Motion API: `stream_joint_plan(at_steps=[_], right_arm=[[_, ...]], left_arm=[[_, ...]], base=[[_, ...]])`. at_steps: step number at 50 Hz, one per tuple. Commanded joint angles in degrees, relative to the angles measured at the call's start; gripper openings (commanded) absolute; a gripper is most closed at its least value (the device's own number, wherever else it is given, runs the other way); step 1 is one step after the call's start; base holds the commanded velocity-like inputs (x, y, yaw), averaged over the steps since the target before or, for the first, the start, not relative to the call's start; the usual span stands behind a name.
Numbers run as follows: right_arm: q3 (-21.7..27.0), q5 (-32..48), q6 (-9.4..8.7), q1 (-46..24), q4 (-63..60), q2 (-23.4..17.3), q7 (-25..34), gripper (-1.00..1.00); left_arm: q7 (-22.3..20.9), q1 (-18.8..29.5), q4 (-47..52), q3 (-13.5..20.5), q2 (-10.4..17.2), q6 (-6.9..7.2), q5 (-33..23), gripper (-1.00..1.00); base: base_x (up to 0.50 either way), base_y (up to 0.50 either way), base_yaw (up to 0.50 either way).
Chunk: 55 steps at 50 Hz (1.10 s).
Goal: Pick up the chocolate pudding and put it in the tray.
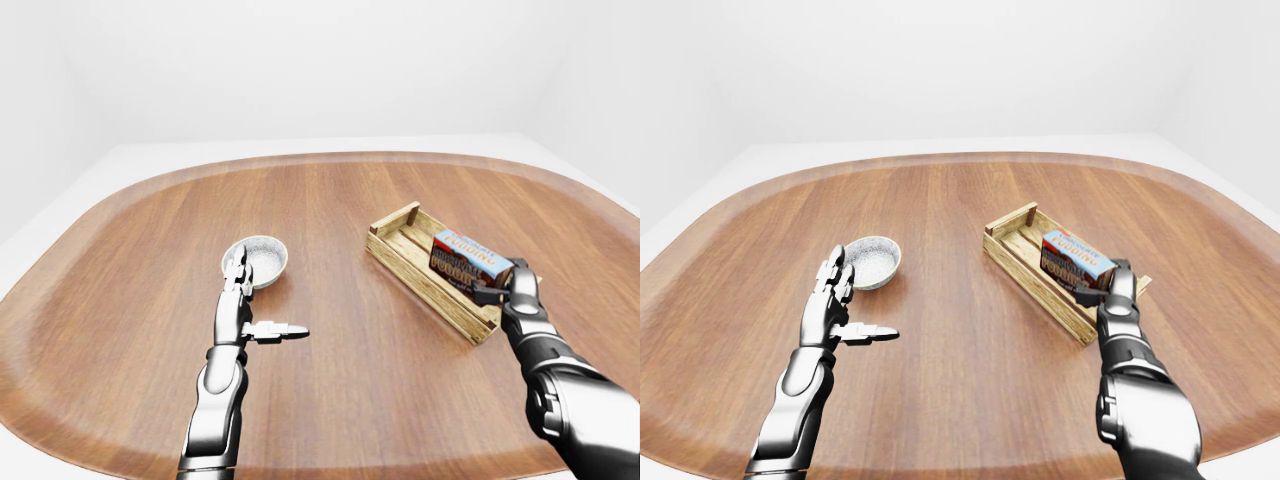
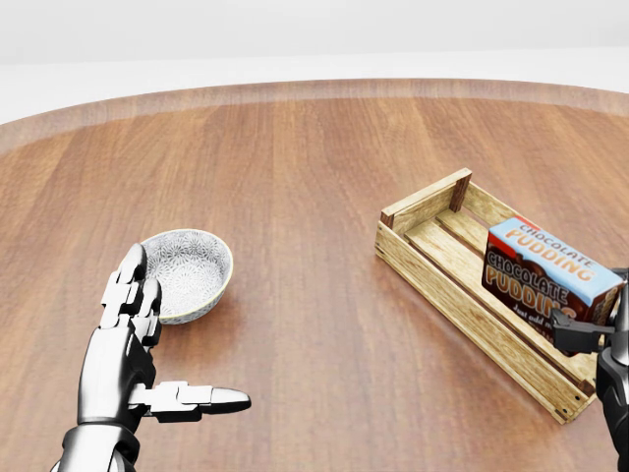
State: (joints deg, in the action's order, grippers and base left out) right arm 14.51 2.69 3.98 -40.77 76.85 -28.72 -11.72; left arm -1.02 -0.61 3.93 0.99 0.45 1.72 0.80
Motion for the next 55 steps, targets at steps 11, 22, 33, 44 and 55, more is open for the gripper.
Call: stream_joint_plan(at_steps=[11,22,33,44,55], right_arm=[[0.6,-0.5,0.65,0.5,-0.3,-0.1,-0.6,-1.00],[0.5,-0.4,0.44,0.5,-0.2,-0.1,-0.8,-1.00],[0.7,-0.4,0.48,0.5,-0.3,-0.2,-1.0,1.00],[0.7,-0.5,0.67,0.7,-0.2,-0.1,-0.9,1.00],[0.6,-0.6,0.52,0.6,-0.4,-0.2,-0.8,1.00]], left_arm=[[-0.4,-0.1,-0.6,-0.2,0.0,-0.60,-0.5,1.00],[-0.4,-0.1,-0.6,-0.2,0.0,-0.59,-0.5,1.00],[-0.4,-0.1,-0.6,-0.2,0.0,-0.59,-0.5,1.00],[-0.4,-0.1,-0.6,-0.2,0.0,-0.59,-0.5,1.00],[-0.4,-0.1,-0.6,-0.2,0.0,-0.59,-0.4,1.00]], base=[[0.00,0.00,0.00],[0.00,0.00,0.00],[0.00,0.00,0.00],[0.00,0.00,0.00],[0.00,0.00,0.00]])
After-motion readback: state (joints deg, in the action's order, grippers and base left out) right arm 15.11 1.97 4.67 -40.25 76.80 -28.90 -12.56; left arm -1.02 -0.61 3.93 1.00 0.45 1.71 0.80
